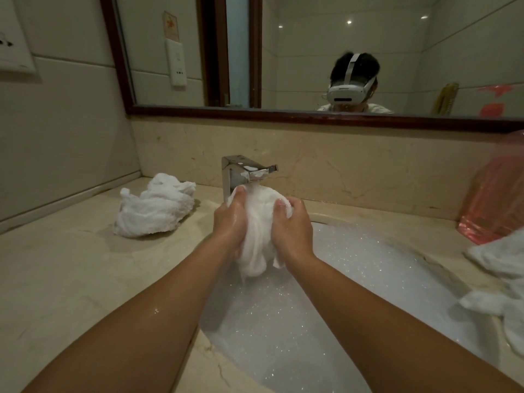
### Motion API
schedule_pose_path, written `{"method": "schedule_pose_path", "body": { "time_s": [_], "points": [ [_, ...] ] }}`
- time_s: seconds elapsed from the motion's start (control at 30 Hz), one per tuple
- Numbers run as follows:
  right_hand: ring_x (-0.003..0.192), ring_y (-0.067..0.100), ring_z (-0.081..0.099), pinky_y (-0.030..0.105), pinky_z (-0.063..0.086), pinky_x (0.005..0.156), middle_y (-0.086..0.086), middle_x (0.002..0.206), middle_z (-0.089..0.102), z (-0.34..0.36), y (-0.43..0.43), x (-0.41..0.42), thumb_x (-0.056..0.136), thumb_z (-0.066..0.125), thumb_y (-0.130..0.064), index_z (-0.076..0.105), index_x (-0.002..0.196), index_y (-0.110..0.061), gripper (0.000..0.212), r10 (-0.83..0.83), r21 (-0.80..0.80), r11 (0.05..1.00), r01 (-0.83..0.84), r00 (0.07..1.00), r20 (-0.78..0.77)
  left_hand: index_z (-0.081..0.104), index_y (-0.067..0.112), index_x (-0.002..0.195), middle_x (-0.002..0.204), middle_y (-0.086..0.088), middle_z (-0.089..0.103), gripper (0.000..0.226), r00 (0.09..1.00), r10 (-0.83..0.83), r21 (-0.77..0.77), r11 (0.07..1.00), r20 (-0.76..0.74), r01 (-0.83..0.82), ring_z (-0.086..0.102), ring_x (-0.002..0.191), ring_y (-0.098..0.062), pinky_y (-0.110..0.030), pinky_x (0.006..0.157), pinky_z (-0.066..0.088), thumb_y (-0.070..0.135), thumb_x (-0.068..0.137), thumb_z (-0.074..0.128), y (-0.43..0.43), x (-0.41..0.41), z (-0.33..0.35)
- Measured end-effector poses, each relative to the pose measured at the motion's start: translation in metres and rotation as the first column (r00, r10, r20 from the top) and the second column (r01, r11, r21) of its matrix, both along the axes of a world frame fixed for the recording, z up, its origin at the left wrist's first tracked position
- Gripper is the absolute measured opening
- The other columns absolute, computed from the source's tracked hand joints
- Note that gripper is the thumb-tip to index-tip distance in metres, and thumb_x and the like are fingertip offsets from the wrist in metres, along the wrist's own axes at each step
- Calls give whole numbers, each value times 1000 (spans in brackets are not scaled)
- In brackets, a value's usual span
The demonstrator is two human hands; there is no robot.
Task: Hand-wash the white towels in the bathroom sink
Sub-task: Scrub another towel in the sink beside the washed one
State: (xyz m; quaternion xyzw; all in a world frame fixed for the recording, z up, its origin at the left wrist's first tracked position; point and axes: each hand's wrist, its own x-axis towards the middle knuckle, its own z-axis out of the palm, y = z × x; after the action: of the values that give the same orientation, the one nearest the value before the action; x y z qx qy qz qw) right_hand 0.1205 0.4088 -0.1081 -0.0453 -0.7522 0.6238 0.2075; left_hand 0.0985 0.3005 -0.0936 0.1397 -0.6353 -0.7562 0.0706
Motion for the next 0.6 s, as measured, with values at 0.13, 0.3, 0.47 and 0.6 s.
{"method": "schedule_pose_path", "body": {
  "time_s": [0.13,0.3,0.47,0.6],
  "points": [
    [107,16,61,31,53,90,3,128,62,-1,0,-2,111,44,-41,61,132,-29,30,17,52,999,-14,999,-46,71,17,118,98,-7,80,70,1000,-6,-72,997,-16,5,77,91,-31,-49,92,61,77,84,57,0,1,-1],
    [89,-6,49,3,34,68,3,135,54,-2,0,-2,113,42,-38,58,141,-27,34,39,111,993,-34,998,-45,71,18,116,99,-6,79,60,999,16,-118,993,-39,-20,76,92,-29,-49,94,60,71,91,58,-1,0,-1],
    [88,-9,47,1,34,66,3,135,54,-3,0,-3,113,42,-37,58,140,-28,33,35,107,994,-30,999,-41,71,17,119,100,-6,78,58,997,18,-144,989,-70,-28,75,92,-27,-46,92,61,68,95,57,-1,0,-2],
    [89,-1,49,4,33,67,3,136,53,-3,1,-2,113,41,-37,57,140,-28,33,24,114,993,-21,999,-27,70,21,109,98,-4,76,49,995,11,-167,986,-95,-27,73,91,-24,-37,82,60,66,98,54,0,2,0]
  ]
}}
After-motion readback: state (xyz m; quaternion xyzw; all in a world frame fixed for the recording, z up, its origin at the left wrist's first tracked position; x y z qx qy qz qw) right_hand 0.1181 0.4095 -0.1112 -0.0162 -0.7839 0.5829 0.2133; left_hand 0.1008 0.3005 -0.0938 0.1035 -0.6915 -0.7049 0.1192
